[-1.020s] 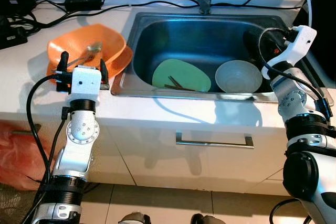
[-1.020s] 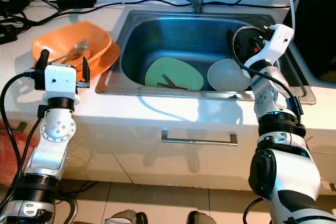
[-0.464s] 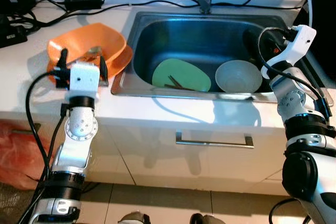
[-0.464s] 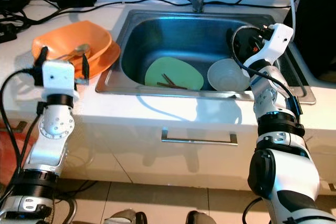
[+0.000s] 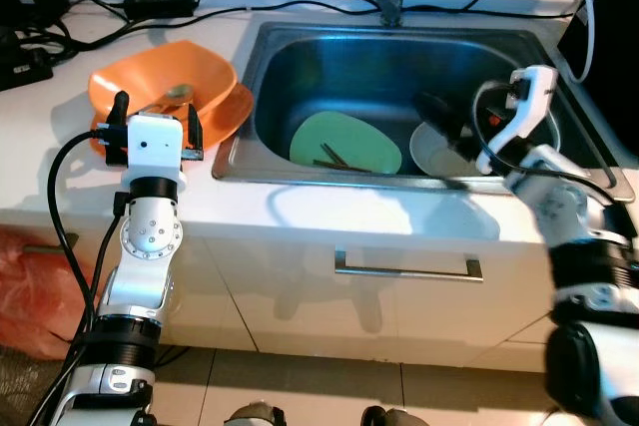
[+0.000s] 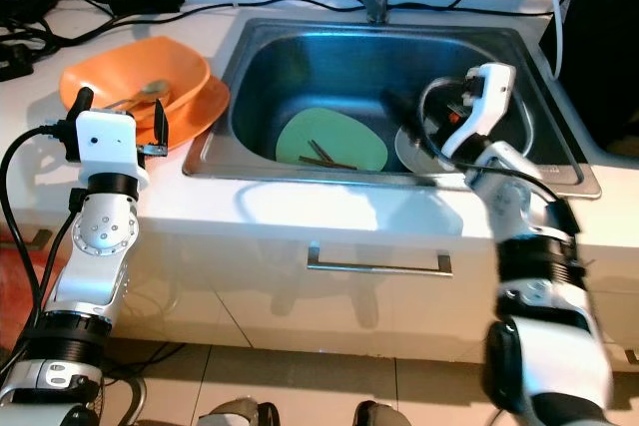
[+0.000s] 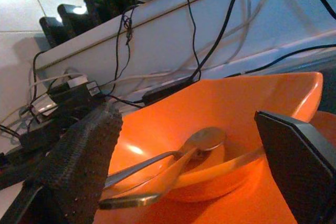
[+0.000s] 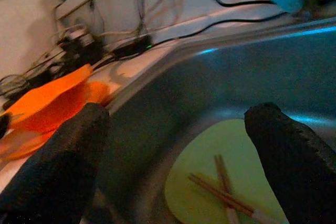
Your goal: Kitchen organization
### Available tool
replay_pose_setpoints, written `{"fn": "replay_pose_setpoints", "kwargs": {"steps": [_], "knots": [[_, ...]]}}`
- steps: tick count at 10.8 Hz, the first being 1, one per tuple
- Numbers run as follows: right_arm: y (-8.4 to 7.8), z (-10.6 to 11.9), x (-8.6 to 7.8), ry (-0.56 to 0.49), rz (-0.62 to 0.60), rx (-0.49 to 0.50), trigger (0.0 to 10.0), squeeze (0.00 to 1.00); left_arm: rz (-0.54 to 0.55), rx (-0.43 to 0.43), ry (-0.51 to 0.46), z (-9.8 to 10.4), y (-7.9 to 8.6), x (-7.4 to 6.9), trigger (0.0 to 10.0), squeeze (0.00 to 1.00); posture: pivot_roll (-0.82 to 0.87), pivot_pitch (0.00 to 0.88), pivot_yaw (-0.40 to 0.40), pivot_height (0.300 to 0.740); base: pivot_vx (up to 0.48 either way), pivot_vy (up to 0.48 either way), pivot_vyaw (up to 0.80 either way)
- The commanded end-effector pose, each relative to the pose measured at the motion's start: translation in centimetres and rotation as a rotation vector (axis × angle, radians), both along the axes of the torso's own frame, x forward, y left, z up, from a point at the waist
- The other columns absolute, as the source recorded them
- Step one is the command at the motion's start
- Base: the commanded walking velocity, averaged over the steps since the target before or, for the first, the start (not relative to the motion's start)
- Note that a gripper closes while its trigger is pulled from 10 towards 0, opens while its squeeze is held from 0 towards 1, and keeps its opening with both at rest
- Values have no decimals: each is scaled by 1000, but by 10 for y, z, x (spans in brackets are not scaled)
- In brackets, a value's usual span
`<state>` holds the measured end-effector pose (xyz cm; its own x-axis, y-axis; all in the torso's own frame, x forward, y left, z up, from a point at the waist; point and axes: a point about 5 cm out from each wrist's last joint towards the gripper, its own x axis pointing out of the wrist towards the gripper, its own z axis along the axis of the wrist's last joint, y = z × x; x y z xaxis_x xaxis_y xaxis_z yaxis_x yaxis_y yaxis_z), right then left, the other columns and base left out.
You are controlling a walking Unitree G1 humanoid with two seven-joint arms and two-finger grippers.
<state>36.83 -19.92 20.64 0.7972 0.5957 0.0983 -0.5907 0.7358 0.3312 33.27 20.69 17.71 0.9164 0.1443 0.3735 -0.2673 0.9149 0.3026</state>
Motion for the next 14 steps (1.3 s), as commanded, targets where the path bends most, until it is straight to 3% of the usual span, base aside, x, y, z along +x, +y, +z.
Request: {"fn": "replay_pose_setpoints", "kwargs": {"steps": [1, 3, 4, 5, 7, 11, 14], "knots": [[2, 7, -6, -24, 73, -21, 10000, 0, -6, -1, 6, 1, 3, 2, 10000, 0, 43, 83, 8, 740, 0, 0, 0], [5, 6, -21, 6, 212, -75, 10000, 0, -45, -26, 15, 4, 1, 4, 9686, 0, 43, 83, 8, 740, 0, 0, 0], [6, 2, -28, 14, 271, -119, 10000, 0, -67, -35, 24, 4, -1, 5, 6745, 0, 43, 81, 9, 740, 0, 0, 0], [6, -1, -35, 37, 326, -130, 10000, 0, -84, -47, 23, 6, -3, 6, 0, 0, 44, 81, 11, 740, 0, 0, 0], [7, -2, -43, 51, 379, -139, 10000, 0, -104, -52, 21, 7, -5, 6, 0, 0, 42, 83, 15, 740, 0, 0, 0], [6, -3, -44, 61, 366, -152, 10000, 0, -181, -71, 26, 7, -12, 5, 0, 0, 44, 88, 16, 740, 0, 0, 0], [7, -5, -45, 62, 362, -149, 10000, 0, -166, -68, 4, 11, -9, 5, 0, 0, 44, 89, 22, 740, 0, 0, 0]]}}
